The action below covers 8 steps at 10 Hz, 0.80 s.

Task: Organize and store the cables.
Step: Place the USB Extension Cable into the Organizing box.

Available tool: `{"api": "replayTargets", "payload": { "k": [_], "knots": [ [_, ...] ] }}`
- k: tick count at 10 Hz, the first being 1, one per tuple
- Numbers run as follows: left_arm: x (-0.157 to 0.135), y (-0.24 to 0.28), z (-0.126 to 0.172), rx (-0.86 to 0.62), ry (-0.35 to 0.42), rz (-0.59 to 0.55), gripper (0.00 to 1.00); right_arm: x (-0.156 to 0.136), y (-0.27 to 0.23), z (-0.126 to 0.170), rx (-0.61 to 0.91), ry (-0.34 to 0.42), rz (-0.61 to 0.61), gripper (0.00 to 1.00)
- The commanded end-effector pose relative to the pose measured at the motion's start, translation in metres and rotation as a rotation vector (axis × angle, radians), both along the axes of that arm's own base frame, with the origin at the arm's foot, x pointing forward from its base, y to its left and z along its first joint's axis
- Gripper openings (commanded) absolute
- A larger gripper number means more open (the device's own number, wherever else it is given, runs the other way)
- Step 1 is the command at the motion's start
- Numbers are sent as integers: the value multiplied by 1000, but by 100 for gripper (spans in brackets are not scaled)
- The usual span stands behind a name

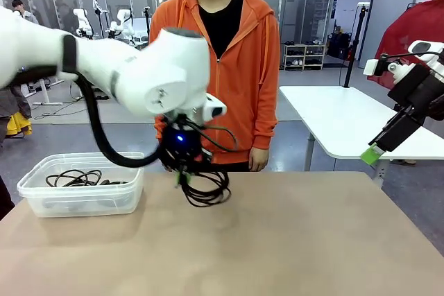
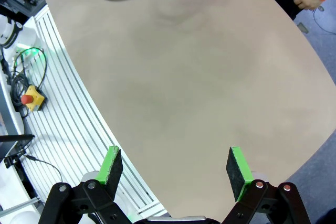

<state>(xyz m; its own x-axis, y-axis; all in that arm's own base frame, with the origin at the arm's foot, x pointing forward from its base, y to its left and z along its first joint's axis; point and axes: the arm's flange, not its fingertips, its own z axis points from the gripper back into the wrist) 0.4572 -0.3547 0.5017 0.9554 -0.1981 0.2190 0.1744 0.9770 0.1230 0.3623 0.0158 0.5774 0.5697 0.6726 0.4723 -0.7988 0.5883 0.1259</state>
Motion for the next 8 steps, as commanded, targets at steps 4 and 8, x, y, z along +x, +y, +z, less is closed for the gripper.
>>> {"api": "replayTargets", "payload": {
  "k": [4,8],
  "knots": [
    [7,138,34,79,-109,-102,19,2,2,2,4,4,-23,100],
    [20,204,40,-16,-115,-83,19,2,2,2,4,4,-23,100]
  ]
}}
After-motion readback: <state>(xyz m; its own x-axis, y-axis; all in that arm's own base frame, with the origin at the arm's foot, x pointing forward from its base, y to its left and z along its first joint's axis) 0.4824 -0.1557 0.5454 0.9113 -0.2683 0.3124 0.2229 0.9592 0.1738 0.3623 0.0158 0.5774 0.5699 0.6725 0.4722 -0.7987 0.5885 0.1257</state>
